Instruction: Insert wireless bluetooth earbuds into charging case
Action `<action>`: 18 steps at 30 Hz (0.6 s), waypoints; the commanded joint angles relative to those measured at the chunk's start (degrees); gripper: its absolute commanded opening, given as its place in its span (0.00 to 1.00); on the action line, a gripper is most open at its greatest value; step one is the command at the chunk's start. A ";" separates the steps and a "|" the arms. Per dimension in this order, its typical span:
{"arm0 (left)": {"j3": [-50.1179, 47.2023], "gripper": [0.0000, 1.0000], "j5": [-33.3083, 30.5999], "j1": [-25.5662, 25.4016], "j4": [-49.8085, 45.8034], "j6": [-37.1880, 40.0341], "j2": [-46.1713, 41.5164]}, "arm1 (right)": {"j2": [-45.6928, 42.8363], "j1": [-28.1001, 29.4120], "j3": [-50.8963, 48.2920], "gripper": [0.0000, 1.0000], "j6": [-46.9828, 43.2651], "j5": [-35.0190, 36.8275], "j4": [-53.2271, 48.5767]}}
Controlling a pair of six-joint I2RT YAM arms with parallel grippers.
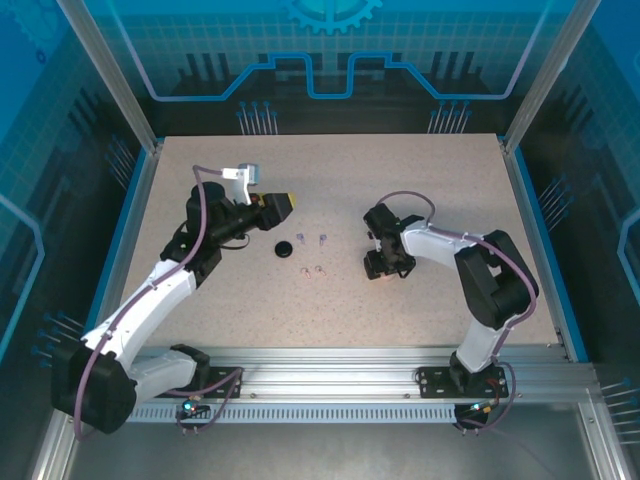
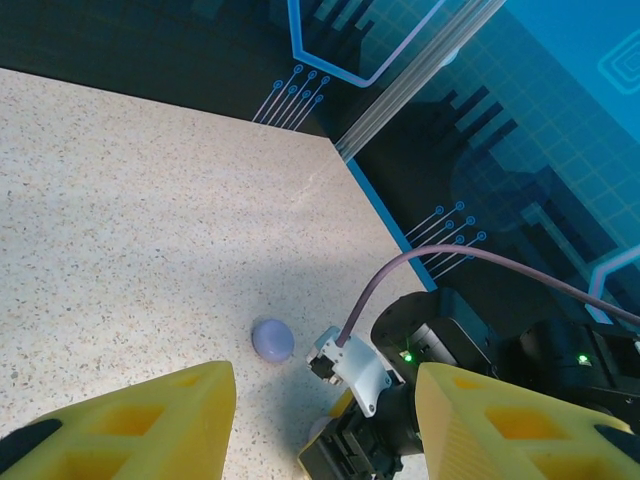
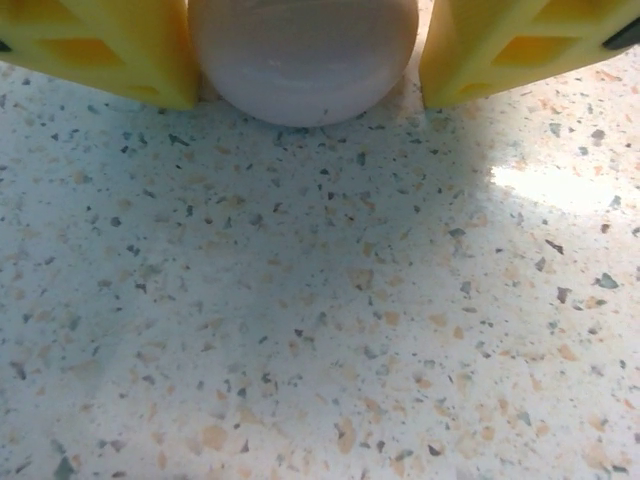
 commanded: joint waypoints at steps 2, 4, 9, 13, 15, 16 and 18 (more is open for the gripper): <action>2.39 0.53 1.07 -0.61 1.26 1.40 0.52 | 1.82 -0.55 0.61 0.55 -0.40 -1.02 -0.70; 2.58 0.53 0.97 -0.68 1.26 1.51 0.67 | 1.80 -0.52 0.46 0.54 -0.11 -1.16 -0.87; 3.44 0.53 1.07 -0.96 0.64 1.93 1.30 | 1.01 -0.48 -0.21 0.49 0.30 -1.59 -1.09; 3.06 0.53 1.15 -1.27 0.67 2.05 1.99 | -0.82 -0.48 -0.78 0.43 2.30 -2.82 -0.87; 2.38 0.53 1.24 -1.49 1.29 2.05 2.49 | -2.61 -0.51 -0.95 0.41 4.13 -3.58 -0.85; 1.91 0.53 1.31 -1.56 1.70 1.87 2.77 | -3.54 -0.52 -0.89 0.41 4.99 -3.86 -0.87; 0.47 0.53 1.63 -1.70 3.53 1.59 3.35 | -5.85 -0.48 -0.55 0.39 7.51 -4.57 -1.05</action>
